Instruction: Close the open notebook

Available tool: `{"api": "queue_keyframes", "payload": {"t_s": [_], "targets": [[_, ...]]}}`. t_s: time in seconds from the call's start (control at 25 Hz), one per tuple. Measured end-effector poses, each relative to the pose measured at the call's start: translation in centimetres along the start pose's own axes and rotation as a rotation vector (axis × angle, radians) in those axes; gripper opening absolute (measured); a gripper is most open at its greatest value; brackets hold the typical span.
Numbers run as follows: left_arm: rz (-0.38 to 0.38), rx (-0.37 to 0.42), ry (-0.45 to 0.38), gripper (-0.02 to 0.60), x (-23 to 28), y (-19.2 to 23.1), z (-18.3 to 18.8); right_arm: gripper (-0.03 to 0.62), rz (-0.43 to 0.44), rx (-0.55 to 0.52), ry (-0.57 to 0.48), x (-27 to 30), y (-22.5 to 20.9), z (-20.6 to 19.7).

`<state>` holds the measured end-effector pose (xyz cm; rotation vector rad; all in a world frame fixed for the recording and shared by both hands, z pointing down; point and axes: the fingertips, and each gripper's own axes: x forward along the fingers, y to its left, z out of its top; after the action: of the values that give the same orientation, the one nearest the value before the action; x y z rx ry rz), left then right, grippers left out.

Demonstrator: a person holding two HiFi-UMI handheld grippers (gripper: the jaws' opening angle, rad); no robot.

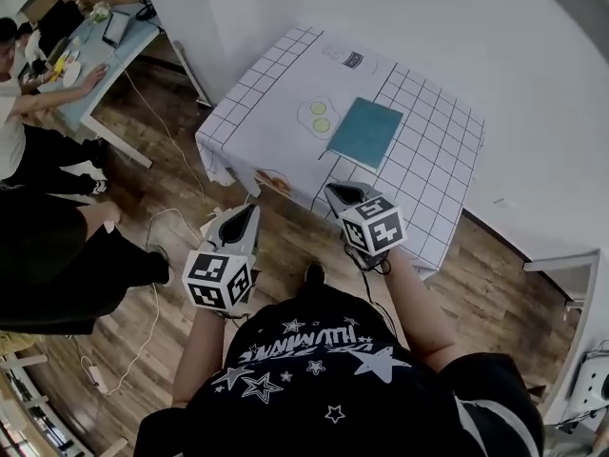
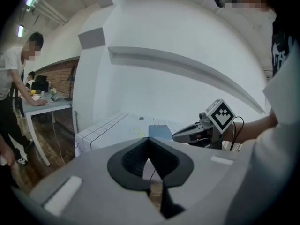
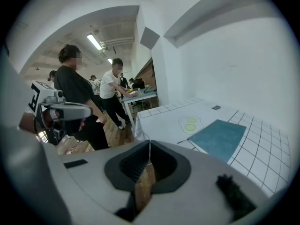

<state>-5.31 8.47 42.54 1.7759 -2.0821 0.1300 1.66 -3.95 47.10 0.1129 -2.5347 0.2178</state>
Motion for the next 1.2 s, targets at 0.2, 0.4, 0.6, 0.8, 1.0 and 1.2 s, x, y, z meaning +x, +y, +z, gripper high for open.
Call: {"api": "queue_keyframes", "payload": {"t_s": [0.2,0.4,0.6,0.8,1.0,1.2], "targets": [[0.047,-0.046,0.008,0.009,-6.1,0.2,-3.4,0.018,0.048,-0.025,0.011,-0.7,6.4,-1.6],[0.073,-0.088,-0.007,0.009,-11.4,-1.0,-6.1,0.018,0.087,-0.061,0.049,-2.3,11.8,-4.4],[0.063,-0.108,-0.015,0.009,-15.0,-2.6,-8.0,0.018,0.073,-0.064,0.049,-4.7,15.1,-6.0],[0.009,-0.093,-0.025,0.009,-17.4,-5.1,-8.9,0.018,0.022,-0.034,0.038,-8.1,17.0,-8.3],[-0.069,-0.098,-0.006,0.009,-18.7,-8.3,-10.8,0.018,-0.062,0.02,0.019,-13.0,17.6,-11.1],[-0.103,-0.083,-0.01,0.009,-19.5,-10.9,-11.1,0.018,-0.145,0.036,-0.037,-17.1,16.8,-11.2]]}}
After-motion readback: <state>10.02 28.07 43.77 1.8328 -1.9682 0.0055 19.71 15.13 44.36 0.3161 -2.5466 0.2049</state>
